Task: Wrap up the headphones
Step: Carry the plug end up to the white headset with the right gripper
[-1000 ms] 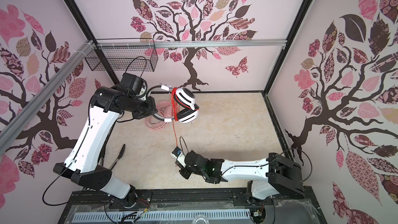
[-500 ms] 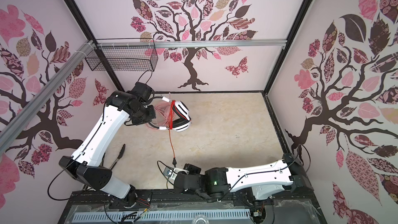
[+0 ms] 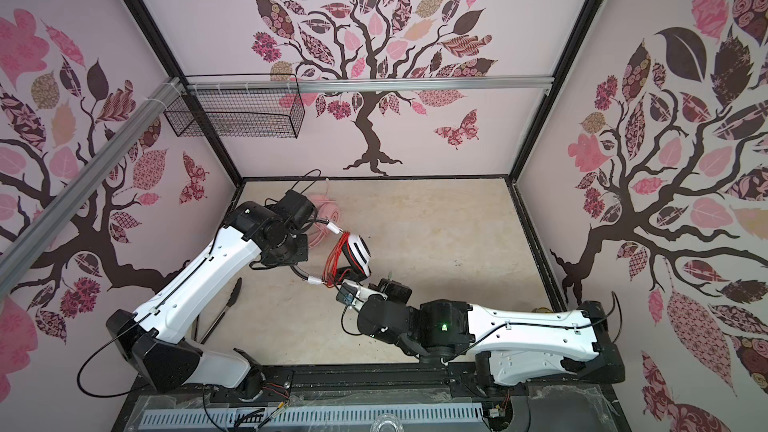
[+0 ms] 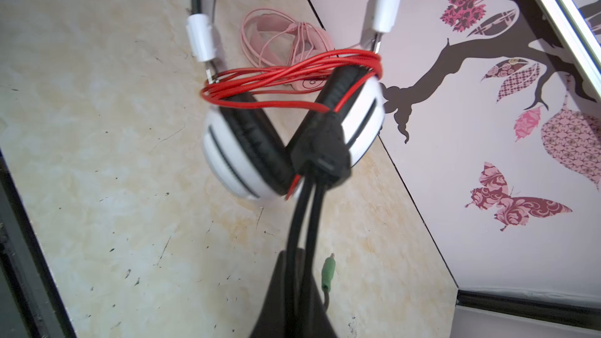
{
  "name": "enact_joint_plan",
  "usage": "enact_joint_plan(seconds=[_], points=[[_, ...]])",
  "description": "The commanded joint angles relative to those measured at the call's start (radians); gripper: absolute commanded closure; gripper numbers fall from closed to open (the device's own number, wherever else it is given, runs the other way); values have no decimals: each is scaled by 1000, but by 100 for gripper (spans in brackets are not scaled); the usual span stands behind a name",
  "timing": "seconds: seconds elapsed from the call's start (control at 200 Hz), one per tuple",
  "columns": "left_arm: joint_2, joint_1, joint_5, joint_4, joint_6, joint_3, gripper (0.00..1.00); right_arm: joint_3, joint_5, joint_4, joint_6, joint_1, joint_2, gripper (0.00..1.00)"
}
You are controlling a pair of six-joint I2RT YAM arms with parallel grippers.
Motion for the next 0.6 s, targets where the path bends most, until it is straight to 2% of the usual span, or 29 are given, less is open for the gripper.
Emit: enact_joint_plan(seconds=[0.0,0.07,0.245,0.595], points=[[-71,-54,75,113,31,-74,100,-53,-147,102,-75,-112,-88,100],[-86,-113,93,144,41,-101,100,-76,-233,132,-75,-167,-105,100],[-87,-230,56,129,60,-98,100,-87,-286,145,-100,-224,-98,100],[-112,-233,84,132,73,-118,100,-151,-393,221,-79,-342,-143,100]])
